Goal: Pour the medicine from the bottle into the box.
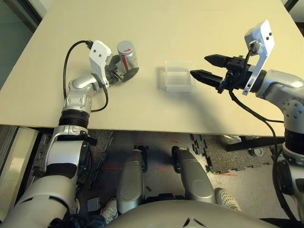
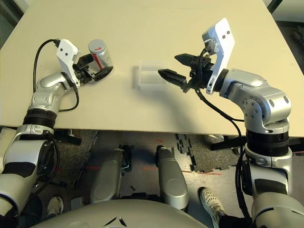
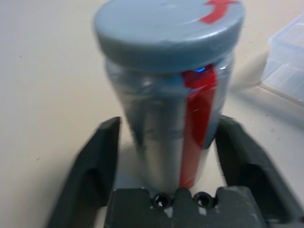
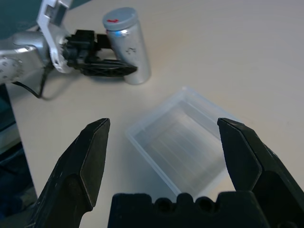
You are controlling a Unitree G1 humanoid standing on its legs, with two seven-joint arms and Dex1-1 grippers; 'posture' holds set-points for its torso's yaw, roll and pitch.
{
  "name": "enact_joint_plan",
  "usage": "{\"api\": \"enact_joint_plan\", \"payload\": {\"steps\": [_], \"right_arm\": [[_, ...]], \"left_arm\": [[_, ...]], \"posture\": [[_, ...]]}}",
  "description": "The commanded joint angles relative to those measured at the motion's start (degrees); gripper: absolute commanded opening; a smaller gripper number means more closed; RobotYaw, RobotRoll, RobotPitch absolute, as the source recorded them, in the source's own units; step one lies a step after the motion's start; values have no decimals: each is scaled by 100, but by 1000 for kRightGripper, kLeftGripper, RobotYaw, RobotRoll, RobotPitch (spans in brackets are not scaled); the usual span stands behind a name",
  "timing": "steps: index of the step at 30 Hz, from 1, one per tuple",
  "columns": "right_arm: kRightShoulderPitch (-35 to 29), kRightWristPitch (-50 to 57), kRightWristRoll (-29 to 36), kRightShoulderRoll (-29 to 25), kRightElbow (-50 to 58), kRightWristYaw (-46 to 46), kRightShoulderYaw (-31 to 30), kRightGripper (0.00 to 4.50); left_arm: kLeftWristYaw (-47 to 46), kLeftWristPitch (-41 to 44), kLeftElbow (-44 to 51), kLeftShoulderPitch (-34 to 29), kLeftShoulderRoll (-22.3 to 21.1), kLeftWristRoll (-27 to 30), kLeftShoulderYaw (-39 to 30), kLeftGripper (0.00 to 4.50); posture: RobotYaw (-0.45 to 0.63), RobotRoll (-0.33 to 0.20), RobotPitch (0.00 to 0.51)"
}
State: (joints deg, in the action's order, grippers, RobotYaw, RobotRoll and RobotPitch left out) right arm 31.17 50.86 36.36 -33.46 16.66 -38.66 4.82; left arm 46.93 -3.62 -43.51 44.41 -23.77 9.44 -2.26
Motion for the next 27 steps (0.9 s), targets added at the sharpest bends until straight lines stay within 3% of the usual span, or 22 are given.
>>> {"api": "enact_joint_plan", "payload": {"steps": [1, 11, 19, 27], "right_arm": [[92, -83, -15, 25, 71, -53, -147, 4500], [640, -280, -317, 351, -147, 113, -453, 4500], [1225, -878, -952, 761, -529, 299, -856, 4500], [1353, -1191, -1245, 934, -652, 205, -1032, 4500]], "left_arm": [[198, -192, 55, 21, 80, -65, 123, 2684], [1136, 155, 925, 51, 370, 126, 511, 2685], [1536, 420, 662, 480, 552, 129, 631, 2685], [1656, 535, 499, 693, 694, 158, 581, 2685]], "posture": [[-89, 0, 216], [-76, 0, 207], [-86, 0, 201], [-97, 0, 200]]}}
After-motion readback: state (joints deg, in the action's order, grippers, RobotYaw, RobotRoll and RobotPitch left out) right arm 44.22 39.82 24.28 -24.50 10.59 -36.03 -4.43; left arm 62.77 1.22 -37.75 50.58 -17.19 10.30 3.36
